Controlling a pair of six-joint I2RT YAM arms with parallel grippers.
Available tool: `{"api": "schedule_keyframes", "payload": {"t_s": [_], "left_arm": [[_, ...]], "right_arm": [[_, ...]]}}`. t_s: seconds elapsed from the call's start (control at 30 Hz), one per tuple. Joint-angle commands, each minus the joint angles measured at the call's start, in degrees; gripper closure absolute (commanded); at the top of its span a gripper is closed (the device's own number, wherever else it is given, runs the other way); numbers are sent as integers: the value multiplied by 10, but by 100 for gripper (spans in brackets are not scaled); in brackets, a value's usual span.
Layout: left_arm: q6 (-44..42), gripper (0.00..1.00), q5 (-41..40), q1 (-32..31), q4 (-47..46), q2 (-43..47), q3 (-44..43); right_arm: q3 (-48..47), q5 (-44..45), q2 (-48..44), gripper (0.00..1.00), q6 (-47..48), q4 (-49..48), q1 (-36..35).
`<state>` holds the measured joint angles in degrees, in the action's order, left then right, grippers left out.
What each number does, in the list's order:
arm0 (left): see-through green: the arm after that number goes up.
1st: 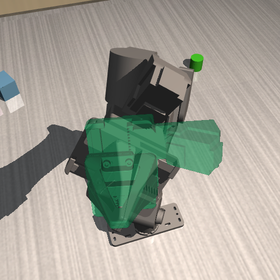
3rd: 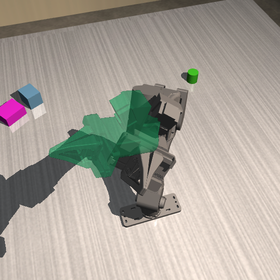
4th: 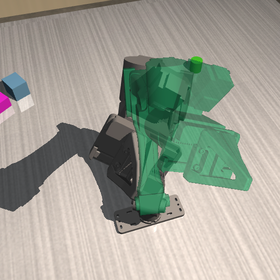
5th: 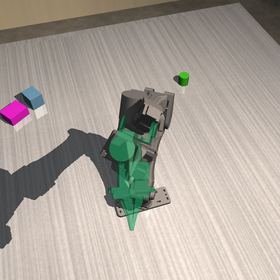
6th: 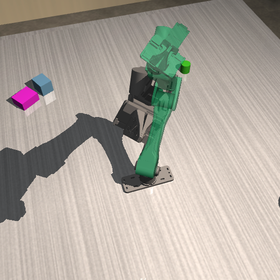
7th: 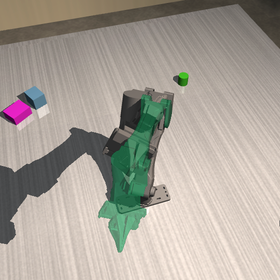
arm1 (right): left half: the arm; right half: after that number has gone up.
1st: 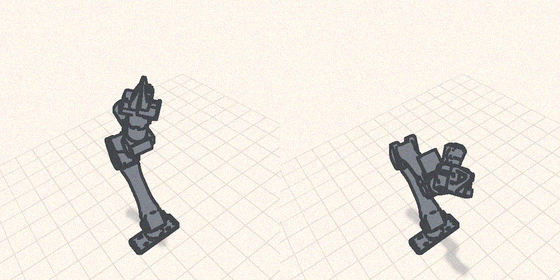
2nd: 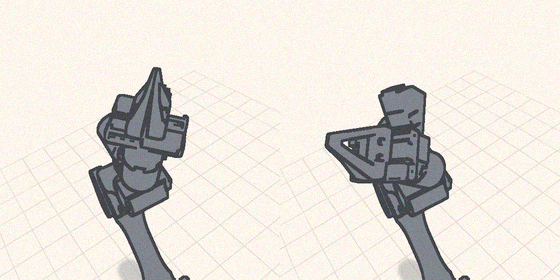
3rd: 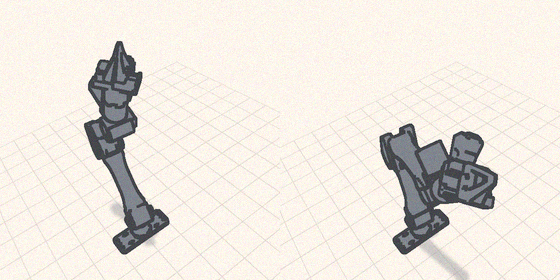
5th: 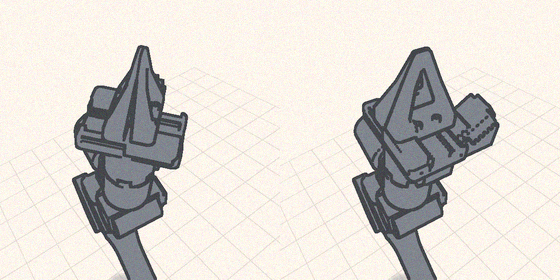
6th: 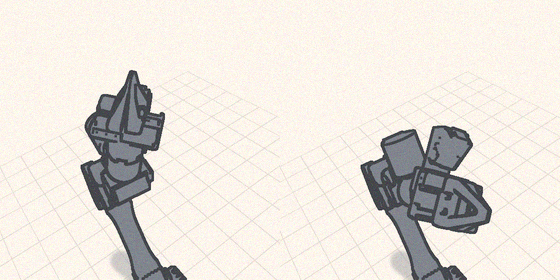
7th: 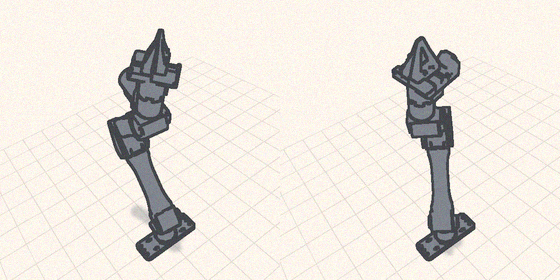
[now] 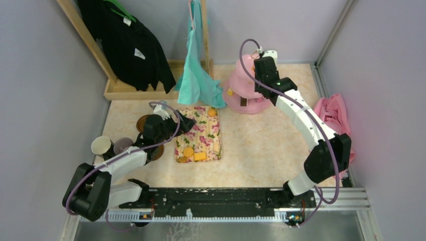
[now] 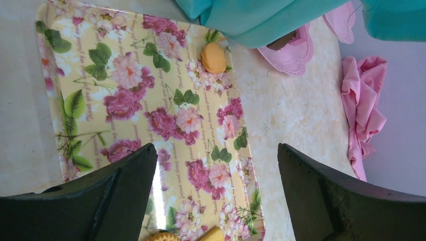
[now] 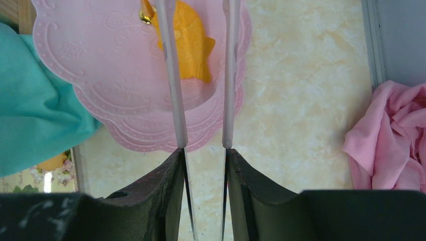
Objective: Serve the afternoon tea
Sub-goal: Place the desert on the desert table, then pick up the desert from the tray.
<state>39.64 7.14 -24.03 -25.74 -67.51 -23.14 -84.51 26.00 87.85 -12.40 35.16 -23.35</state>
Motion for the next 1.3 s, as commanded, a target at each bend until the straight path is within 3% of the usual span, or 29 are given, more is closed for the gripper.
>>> {"api": "schedule_keyframes", "payload": {"t_s": [0.0,0.83,1.27], "left_arm": [[0,6,7,-3,-21,-4,-15],[1,5,-12,-4,15,11,-35],[47,5,-69,-2,58,37,-11]], "right_arm": [[-32,0,-9,66,1,-23,6],[42,-10,-112,76,-5,-23,-16],[139,32,-180,78,-30,-8,-192]]}}
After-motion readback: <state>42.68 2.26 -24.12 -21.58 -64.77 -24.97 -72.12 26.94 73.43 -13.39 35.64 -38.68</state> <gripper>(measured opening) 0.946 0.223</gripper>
